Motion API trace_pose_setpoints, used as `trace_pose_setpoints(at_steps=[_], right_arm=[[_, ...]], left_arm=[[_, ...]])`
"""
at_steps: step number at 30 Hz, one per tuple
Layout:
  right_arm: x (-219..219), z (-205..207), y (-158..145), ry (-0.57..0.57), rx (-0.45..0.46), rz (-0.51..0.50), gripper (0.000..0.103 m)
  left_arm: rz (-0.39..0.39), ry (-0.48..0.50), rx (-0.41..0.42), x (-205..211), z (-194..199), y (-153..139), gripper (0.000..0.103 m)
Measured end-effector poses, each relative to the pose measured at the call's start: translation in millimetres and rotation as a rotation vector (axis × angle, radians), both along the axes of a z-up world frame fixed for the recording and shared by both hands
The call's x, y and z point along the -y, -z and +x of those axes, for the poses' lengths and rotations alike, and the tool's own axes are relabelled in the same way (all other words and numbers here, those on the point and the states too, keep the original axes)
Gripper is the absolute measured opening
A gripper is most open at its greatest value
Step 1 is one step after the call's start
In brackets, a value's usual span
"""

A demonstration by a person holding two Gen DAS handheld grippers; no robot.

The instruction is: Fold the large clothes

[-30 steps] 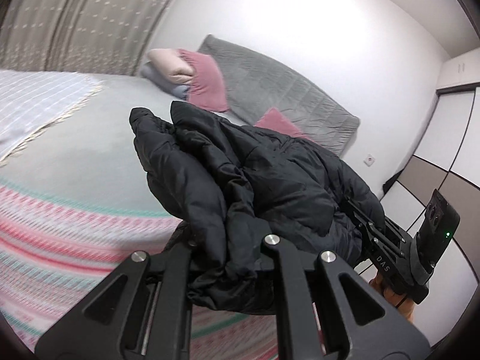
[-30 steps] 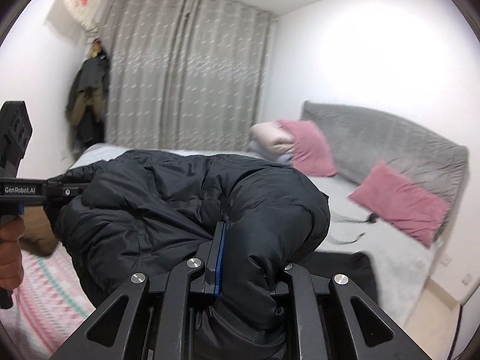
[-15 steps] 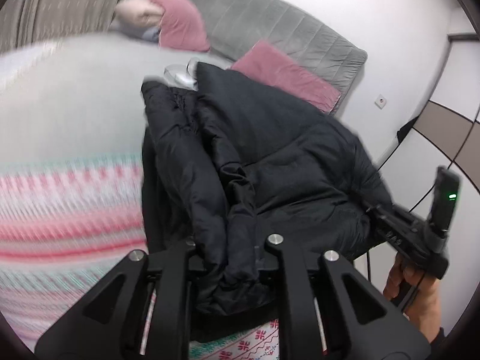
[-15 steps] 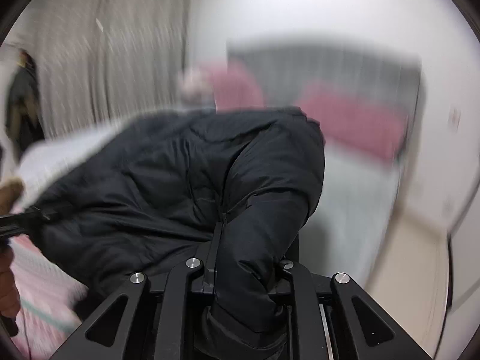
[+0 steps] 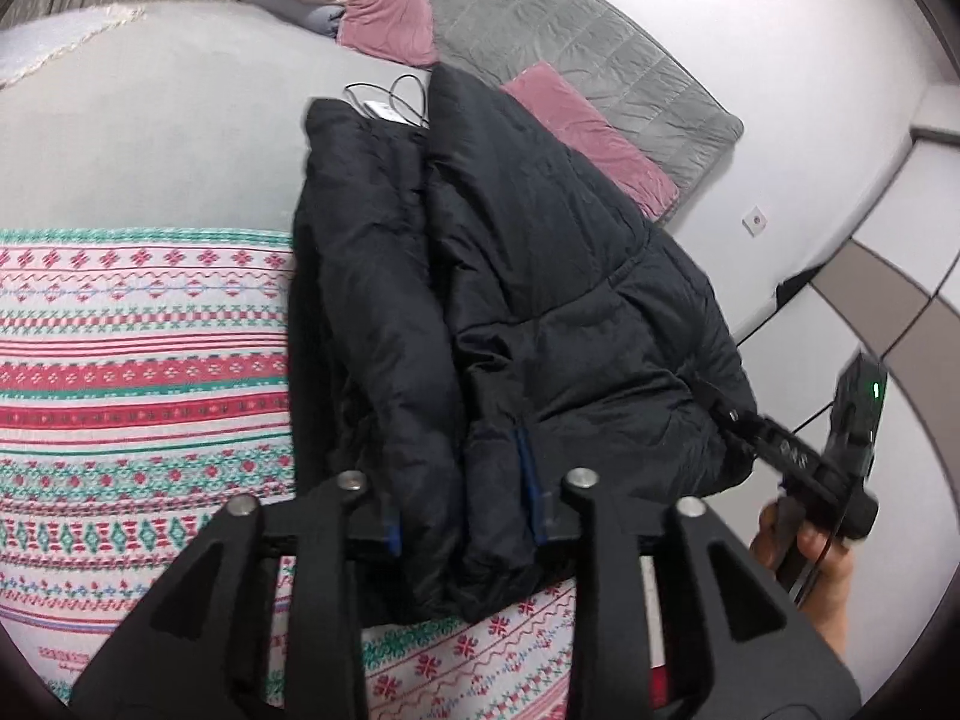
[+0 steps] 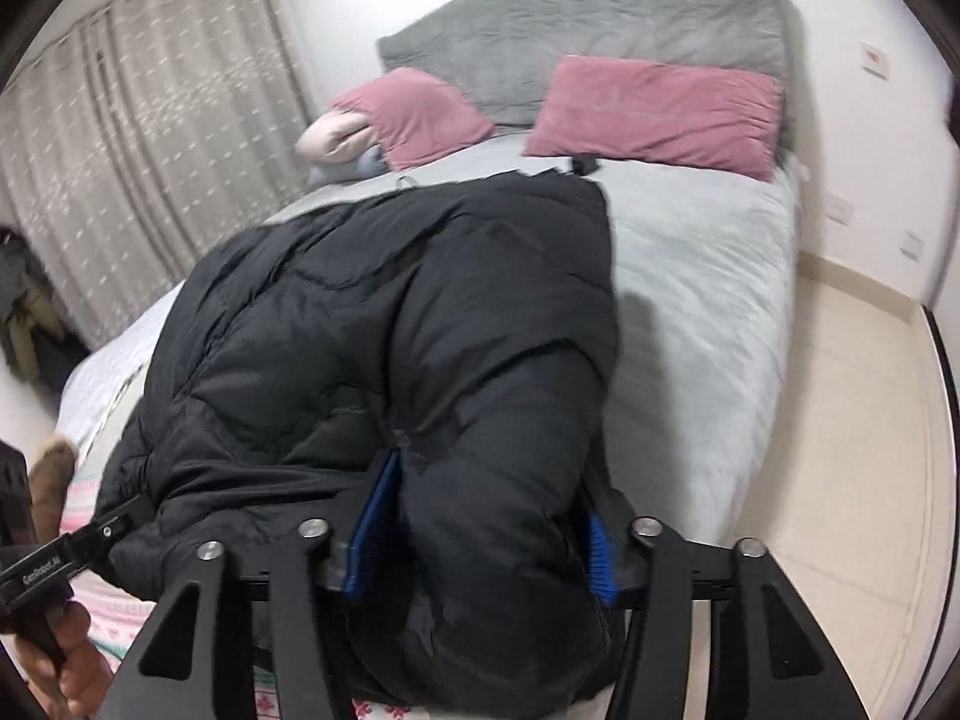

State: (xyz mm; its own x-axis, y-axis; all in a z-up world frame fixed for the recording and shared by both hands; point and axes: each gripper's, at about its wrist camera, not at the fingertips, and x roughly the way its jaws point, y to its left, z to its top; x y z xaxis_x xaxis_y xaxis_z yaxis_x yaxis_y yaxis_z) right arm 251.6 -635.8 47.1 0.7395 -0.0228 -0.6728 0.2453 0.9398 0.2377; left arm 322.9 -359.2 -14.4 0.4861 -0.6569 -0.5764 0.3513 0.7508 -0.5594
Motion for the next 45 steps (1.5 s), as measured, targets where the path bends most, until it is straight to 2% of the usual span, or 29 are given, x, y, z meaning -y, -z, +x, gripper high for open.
trace_pose_setpoints(at_steps=[3, 6, 9, 10, 13, 16, 17, 21, 22, 24, 27, 31, 34, 41, 45], right_arm=[[-1.6, -16.8, -12.8, 0.067, 0.019, -0.003, 0.063], [-11.8, -40.1, -24.8, 0.139, 0.047, -0.011, 0.068], [-26.9, -61.1, -37.7, 0.175, 0.086, -0.007, 0.069], [-31.9, -65.0, -43.3, 0.178, 0.096, -0.004, 0.069], [-61.4, -80.6, -60.4, 0.161, 0.114, -0.010, 0.072], [-104.5, -101.9, -78.1, 0.135, 0.126, -0.061, 0.075], [-114.7, -107.4, -81.7, 0.132, 0.128, -0.077, 0.077], [-174.3, -134.8, -101.2, 0.089, 0.121, -0.200, 0.084], [-186.0, -142.7, -106.1, 0.084, 0.123, -0.223, 0.086], [-203.9, -162.1, -111.5, 0.088, 0.134, -0.243, 0.092], [-222.3, -193.3, -116.9, 0.109, 0.152, -0.220, 0.097], [-240.6, -229.5, -125.3, 0.146, 0.178, -0.232, 0.101], [-250.6, -246.1, -129.3, 0.157, 0.172, -0.252, 0.102], [-271.7, -278.1, -142.1, 0.188, 0.206, -0.328, 0.103], [-266.9, -284.4, -140.1, 0.219, 0.224, -0.313, 0.103]], left_arm=[[-0.010, -0.036, -0.012, -18.6, 0.8, -12.9, 0.035], [-0.003, -0.049, -0.007, -33.7, -15.5, -25.7, 0.037], [0.052, -0.037, 0.041, -42.1, -40.7, -40.3, 0.042], [0.096, -0.031, 0.078, -45.3, -56.4, -48.0, 0.043], [0.210, -0.033, 0.175, -53.0, -91.3, -62.3, 0.056], [0.268, -0.069, 0.261, -64.3, -124.7, -81.4, 0.072], [0.278, -0.078, 0.277, -68.9, -133.6, -86.5, 0.080], [0.291, -0.090, 0.293, -85.0, -162.2, -97.9, 0.089], [0.297, -0.083, 0.288, -90.3, -171.3, -99.5, 0.095], [0.303, -0.071, 0.281, -96.8, -182.2, -102.0, 0.096], [0.322, -0.024, 0.265, -111.5, -198.2, -103.6, 0.096], [0.376, -0.036, 0.277, -123.1, -217.1, -111.5, 0.102], [0.415, -0.008, 0.277, -122.7, -232.0, -120.7, 0.102], [0.382, -0.045, 0.349, -118.0, -253.3, -137.6, 0.102], [0.385, -0.074, 0.376, -114.4, -250.9, -134.1, 0.102]])
